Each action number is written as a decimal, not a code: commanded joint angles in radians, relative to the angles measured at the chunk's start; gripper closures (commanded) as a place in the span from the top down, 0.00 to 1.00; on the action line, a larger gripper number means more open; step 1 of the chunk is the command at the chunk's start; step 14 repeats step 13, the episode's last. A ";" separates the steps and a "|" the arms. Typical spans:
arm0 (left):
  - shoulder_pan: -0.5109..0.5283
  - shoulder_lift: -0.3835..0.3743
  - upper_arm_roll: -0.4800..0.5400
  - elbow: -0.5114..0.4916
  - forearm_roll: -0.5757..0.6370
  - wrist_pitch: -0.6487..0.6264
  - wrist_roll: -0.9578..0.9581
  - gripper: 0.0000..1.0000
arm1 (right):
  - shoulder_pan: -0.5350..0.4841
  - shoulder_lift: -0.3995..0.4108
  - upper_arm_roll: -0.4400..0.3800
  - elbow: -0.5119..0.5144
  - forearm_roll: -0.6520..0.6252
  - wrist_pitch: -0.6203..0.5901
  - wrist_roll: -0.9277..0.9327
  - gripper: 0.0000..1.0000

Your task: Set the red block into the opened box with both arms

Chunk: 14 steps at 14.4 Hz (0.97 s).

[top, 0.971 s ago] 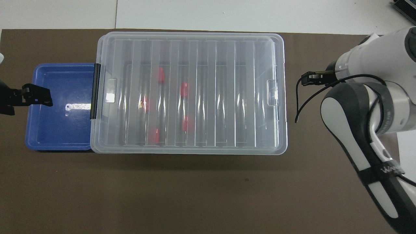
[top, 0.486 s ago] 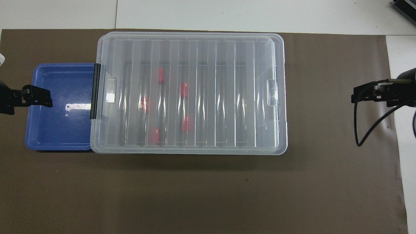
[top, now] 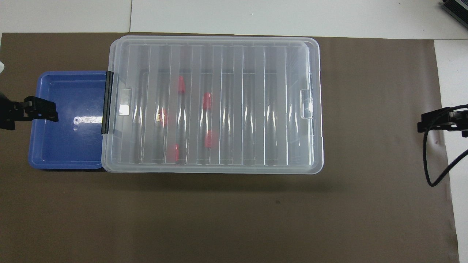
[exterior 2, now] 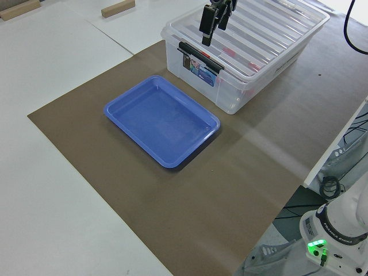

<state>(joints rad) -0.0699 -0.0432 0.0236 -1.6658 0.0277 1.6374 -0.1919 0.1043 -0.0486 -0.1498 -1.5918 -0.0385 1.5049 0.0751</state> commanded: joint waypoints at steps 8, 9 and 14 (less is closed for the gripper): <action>0.007 -0.009 0.003 0.012 0.004 -0.027 0.015 1.00 | -0.009 0.019 0.009 0.035 0.040 -0.023 -0.035 1.00; 0.007 -0.009 0.001 0.012 0.004 -0.025 0.015 1.00 | -0.008 0.019 0.009 0.035 0.038 -0.020 -0.032 1.00; 0.007 -0.009 0.001 0.011 0.004 -0.025 0.015 1.00 | -0.008 0.018 0.007 0.032 0.038 -0.022 -0.029 1.00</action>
